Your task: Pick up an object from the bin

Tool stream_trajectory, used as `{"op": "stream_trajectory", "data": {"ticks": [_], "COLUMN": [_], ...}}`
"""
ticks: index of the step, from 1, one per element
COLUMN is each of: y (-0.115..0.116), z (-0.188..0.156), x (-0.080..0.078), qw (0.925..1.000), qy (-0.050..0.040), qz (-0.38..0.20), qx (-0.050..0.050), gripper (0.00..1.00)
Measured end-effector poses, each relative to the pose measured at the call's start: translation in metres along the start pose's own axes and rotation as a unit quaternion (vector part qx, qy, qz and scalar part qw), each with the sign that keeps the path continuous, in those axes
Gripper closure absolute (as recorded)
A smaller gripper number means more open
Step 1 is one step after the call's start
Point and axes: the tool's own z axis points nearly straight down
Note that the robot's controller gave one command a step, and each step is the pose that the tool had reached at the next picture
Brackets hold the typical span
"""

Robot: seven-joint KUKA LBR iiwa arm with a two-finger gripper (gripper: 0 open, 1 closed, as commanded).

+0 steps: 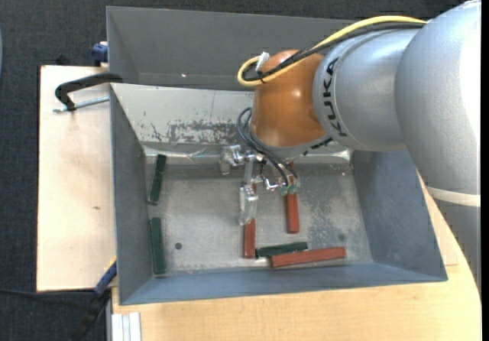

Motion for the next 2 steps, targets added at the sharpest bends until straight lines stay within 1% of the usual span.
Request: {"op": "stream_trajectory", "data": {"ticks": [1, 2], "y": [-0.019, -0.031], "z": [0.0, -0.023], "x": [0.052, 0.074], "qw": [0.9971, 0.9795], "qy": [0.0018, 0.0077], "qz": [-0.076, -0.201], "qx": [0.001, -0.001], "gripper": [0.0, 0.0]}}
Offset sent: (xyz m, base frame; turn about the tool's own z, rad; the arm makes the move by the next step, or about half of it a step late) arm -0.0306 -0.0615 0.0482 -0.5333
